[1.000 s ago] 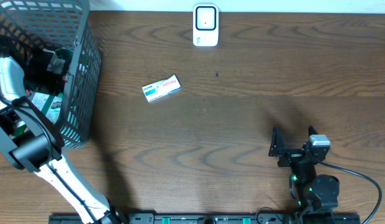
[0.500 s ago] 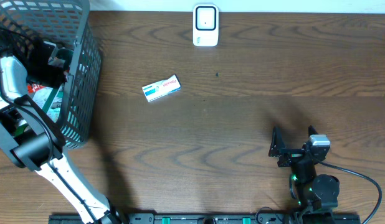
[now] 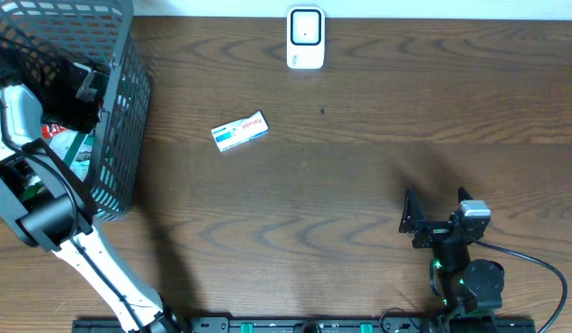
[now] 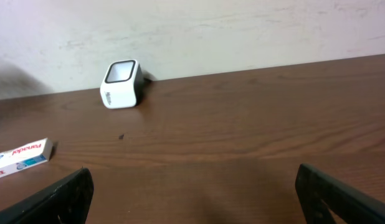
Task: Scan the item barcode
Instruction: 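Grasp the red Nescafe sachet in the basket with the left gripper, then lift the sachet out and carry it toward the scanner, then drop the sachet onto the Panadol box and return to the basket, then grasp the orange Kleenex tissue pack in the basket with the left gripper, then carry the tissue pack toward the scanner and release it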
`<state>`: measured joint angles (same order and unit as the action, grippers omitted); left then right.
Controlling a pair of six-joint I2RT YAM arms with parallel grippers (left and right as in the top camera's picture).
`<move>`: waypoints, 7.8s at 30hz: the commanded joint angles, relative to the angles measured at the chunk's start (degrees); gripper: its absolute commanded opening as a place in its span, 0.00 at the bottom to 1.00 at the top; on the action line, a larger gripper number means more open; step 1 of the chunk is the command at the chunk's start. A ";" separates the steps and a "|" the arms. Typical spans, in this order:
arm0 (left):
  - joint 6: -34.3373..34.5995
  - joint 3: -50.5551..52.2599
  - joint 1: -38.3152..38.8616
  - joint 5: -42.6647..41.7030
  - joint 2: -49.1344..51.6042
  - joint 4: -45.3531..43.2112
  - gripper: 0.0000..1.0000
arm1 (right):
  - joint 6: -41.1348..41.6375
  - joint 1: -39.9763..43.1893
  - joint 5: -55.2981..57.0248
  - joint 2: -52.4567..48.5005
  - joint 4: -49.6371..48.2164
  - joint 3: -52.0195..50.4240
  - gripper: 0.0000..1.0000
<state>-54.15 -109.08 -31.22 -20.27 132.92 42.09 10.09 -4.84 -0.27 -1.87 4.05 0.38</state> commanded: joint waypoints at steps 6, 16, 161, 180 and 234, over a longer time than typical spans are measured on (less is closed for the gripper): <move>0.24 0.09 0.07 -0.76 3.93 0.13 0.29 | 0.59 0.26 -0.24 0.09 0.24 -0.07 0.99; 7.52 -0.33 0.04 -0.70 3.80 -0.26 0.07 | 0.59 0.26 -0.24 0.09 0.24 -0.07 0.99; 30.53 0.11 7.65 21.16 -3.04 -9.07 0.82 | 0.59 0.26 -0.24 0.09 0.22 -0.07 0.99; 26.32 0.11 7.02 23.96 1.70 -14.38 0.60 | 0.59 0.26 -0.24 0.09 0.24 -0.07 0.99; 41.13 1.03 36.17 11.87 -44.24 10.56 0.07 | 0.59 0.26 -0.24 0.09 0.24 -0.07 0.99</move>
<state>-13.47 -109.10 1.56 -7.79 83.85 52.27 10.11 -4.84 -0.27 -1.91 4.05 0.38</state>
